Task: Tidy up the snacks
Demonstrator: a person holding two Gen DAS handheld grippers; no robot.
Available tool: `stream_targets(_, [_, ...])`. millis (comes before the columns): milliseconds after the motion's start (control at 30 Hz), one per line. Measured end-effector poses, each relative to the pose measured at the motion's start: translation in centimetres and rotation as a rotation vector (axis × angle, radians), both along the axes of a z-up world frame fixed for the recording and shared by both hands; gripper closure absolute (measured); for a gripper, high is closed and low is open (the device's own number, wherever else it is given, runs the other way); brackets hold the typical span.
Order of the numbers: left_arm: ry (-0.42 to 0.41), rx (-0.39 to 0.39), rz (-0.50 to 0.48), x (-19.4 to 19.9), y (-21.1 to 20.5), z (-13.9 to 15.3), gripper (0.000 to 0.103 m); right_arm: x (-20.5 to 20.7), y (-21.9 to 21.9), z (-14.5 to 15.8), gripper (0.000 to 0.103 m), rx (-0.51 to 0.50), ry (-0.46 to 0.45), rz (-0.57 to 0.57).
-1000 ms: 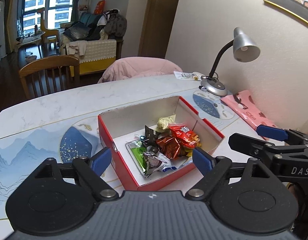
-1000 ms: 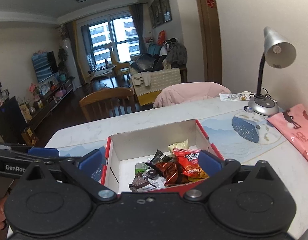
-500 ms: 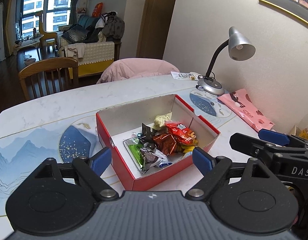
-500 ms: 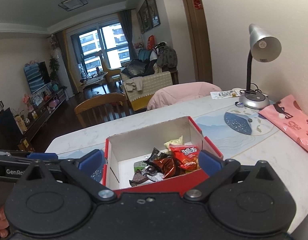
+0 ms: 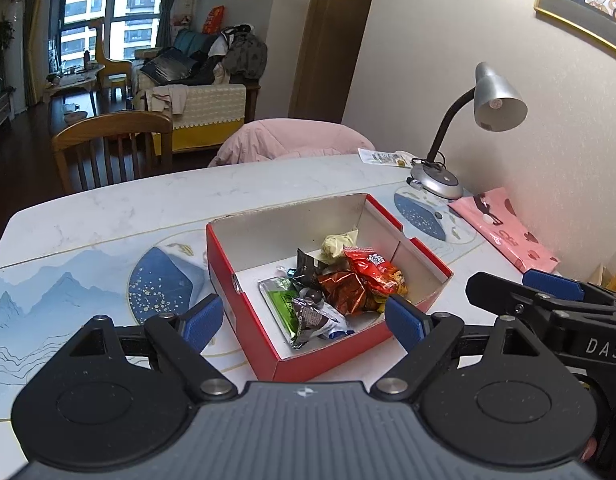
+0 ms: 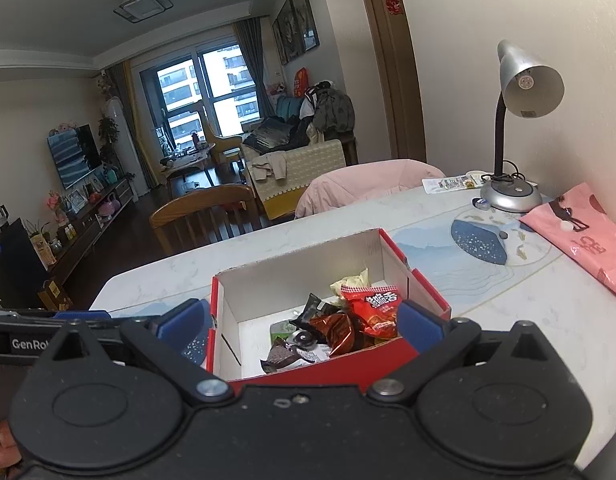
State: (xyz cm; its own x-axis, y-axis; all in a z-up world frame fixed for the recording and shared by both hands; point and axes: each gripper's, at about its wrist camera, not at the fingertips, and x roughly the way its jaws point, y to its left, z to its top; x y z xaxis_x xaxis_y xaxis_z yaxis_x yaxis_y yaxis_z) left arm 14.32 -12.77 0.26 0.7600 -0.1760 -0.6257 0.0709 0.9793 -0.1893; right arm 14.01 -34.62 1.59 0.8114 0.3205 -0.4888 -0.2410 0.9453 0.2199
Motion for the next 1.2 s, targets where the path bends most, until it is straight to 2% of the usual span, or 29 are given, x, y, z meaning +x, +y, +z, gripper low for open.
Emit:
stream_targets(800, [-0.050,-0.007,-0.032,-0.80,0.14,0.55,0.015,-0.20,0.66,-0.04,0.000,-0.048,-0.016,-0.027])
stream_targets(1200, [-0.040,-0.016,-0.042,-0.80,0.14,0.46,0.015,-0.23,0.66,0.06,0.000,-0.048,-0.016,-0.033])
